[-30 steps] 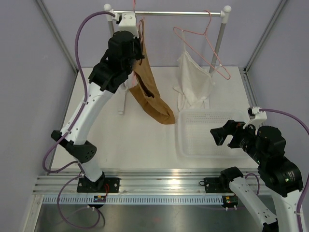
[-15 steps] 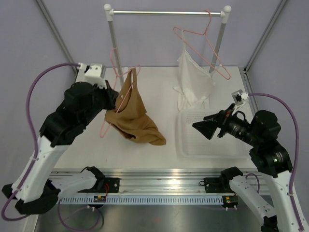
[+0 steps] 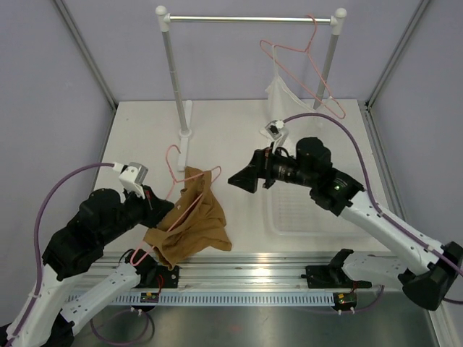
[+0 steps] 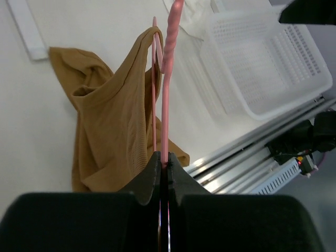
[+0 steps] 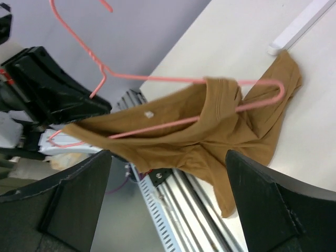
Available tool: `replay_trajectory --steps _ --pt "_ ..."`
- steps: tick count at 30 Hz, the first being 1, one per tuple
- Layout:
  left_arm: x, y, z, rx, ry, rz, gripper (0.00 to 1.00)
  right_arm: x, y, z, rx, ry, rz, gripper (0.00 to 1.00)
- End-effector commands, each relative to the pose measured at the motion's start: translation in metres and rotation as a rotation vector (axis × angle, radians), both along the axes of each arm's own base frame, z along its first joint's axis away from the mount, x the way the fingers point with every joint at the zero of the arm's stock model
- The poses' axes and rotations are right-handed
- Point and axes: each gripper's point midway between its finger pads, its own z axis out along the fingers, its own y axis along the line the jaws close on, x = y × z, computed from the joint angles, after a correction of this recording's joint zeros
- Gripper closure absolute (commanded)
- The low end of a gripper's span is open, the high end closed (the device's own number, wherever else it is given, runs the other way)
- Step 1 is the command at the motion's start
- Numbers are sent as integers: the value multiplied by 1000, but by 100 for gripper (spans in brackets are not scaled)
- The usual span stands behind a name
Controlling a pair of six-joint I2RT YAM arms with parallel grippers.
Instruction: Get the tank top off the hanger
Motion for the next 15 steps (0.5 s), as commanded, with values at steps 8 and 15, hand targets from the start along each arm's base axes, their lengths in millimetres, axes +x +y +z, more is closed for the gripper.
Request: replay_trajectory --steps 8,15 --pt "-20 -22 32 -291 -53 -81 100 44 77 -29 -181 -190 -253 10" --pt "-18 -26 29 -293 -39 -88 100 68 83 -44 -247 -219 -343 29"
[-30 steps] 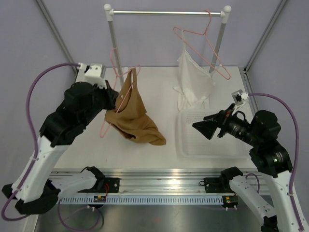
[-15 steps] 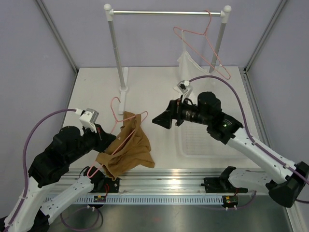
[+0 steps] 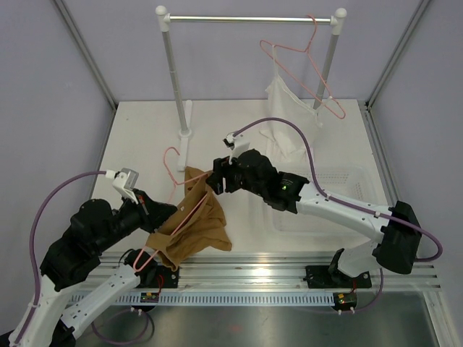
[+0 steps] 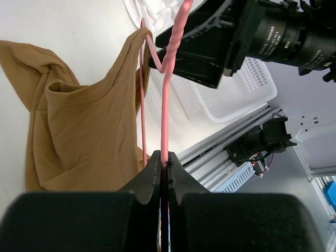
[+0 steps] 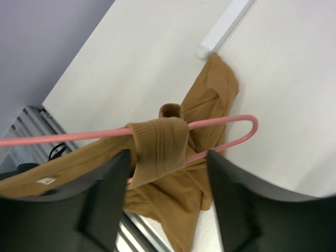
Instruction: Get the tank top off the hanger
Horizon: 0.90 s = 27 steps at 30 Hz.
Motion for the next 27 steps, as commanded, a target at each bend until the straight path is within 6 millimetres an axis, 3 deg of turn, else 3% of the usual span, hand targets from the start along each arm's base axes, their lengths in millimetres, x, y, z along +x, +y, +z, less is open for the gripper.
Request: replay_trajectory --steps 1,3,11,15,18,19,21,27 --pt "1 -13 28 -97 -67 -45 100 29 0 43 47 -140 -115 39" --pt "0 -13 31 -107 -70 -42 100 33 -2 35 7 -143 -129 49" --pt "1 -11 32 -101 -71 -35 100 30 6 19 -9 -121 -94 50" --pt "1 -12 33 -105 -70 -36 100 30 11 18 -8 -133 -70 65" --pt "0 -11 32 -100 -70 -38 100 41 -2 13 -11 -122 -131 85" --pt "0 -11 32 -98 -70 -39 100 49 -9 12 0 -117 -150 88" --pt "1 -11 29 -86 -63 -40 100 51 -15 19 32 -114 -156 100" --pt "1 -18 17 -33 -28 -85 100 75 -51 25 -9 -136 -274 100"
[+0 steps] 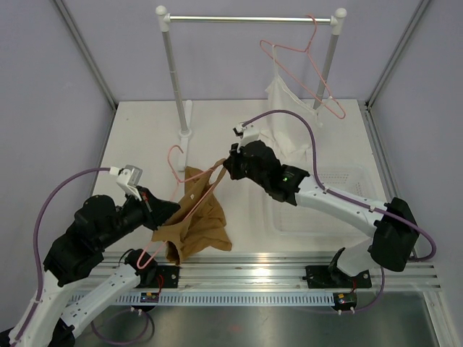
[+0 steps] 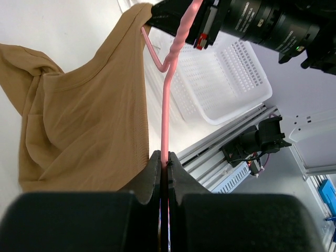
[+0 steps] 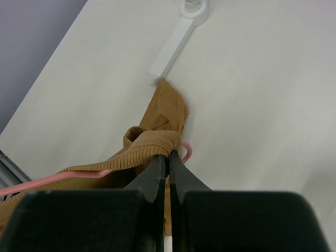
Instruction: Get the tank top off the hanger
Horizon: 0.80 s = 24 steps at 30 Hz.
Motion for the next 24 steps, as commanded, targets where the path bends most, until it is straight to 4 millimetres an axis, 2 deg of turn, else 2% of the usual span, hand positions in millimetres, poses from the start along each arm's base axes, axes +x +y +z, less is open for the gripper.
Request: replay_trajectory --steps 1,3,6,12,14,16,19,20,21,22,23,24 --pt "-4 -12 13 -18 -32 -77 100 24 -29 33 24 -71 -124 100" --pt "-6 -13 15 -22 -37 -94 100 41 -51 23 -31 -56 -199 100" --pt "-9 -15 18 -32 -46 -116 100 56 -69 9 -63 -31 -231 100" --pt "-20 -27 32 -87 -80 -210 100 59 -77 -1 -81 -3 -187 100" --pt "-17 -25 38 -98 -104 -191 100 52 -76 2 -55 0 -157 100" --pt "-9 -22 43 -112 -129 -141 100 36 -77 8 -4 6 -112 100" --pt "-5 -27 68 -228 -229 -135 100 10 -77 23 119 5 -55 100" --pt "-4 -30 93 -319 -302 -141 100 2 -74 29 160 4 -25 100" --pt "-3 -34 94 -354 -324 -153 100 -16 -67 47 230 -15 65 100" --pt "-1 -35 101 -390 -355 -148 100 -25 -62 53 282 -8 103 100" --pt "-1 -34 125 -469 -440 -149 100 -42 -57 69 331 -16 188 100" --pt "7 -37 124 -482 -464 -134 100 -50 -55 73 357 -4 219 100"
